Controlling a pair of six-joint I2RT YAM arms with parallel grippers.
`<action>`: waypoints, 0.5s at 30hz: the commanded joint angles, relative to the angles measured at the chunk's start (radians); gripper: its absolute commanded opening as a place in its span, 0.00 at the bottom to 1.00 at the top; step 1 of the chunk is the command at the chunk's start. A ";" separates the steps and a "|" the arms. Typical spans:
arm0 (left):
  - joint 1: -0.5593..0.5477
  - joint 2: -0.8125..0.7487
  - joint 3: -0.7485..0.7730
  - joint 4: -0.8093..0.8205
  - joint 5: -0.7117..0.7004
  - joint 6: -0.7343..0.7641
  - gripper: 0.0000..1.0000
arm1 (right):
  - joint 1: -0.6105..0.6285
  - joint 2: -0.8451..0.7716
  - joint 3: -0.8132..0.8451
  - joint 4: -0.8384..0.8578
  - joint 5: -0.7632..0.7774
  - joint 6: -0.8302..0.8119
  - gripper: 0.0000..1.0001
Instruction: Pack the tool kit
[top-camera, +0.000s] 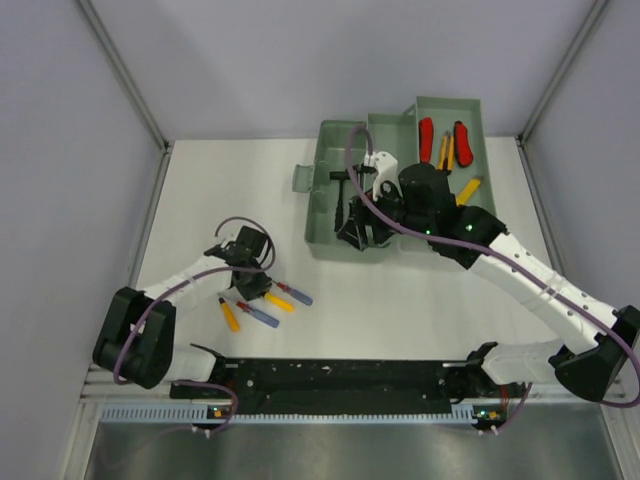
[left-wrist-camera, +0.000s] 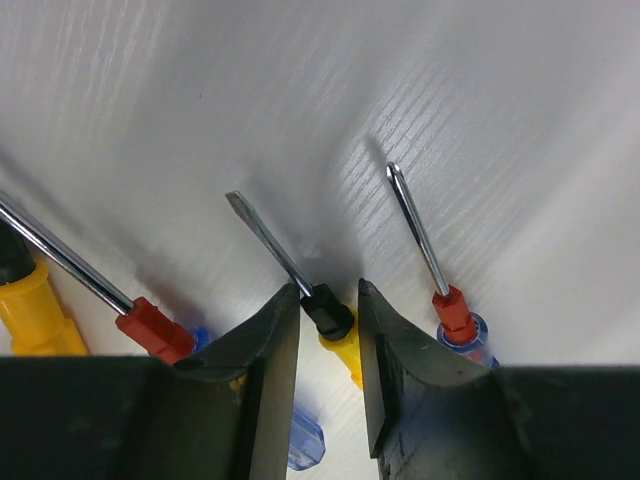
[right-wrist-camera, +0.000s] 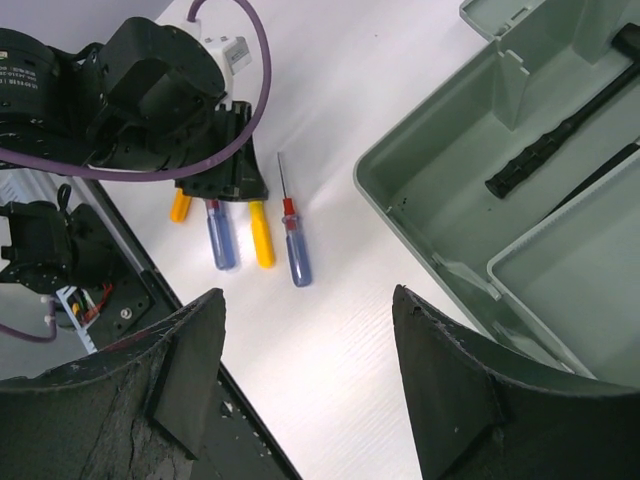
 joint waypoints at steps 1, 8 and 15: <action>0.005 0.029 -0.009 0.018 -0.058 -0.001 0.33 | 0.010 -0.018 0.002 0.040 0.021 0.001 0.67; 0.004 -0.032 0.009 -0.046 -0.138 -0.006 0.00 | 0.010 -0.018 0.003 0.041 0.040 0.004 0.67; -0.001 -0.186 0.165 -0.103 -0.015 0.094 0.00 | 0.010 -0.010 -0.001 0.053 -0.015 0.013 0.69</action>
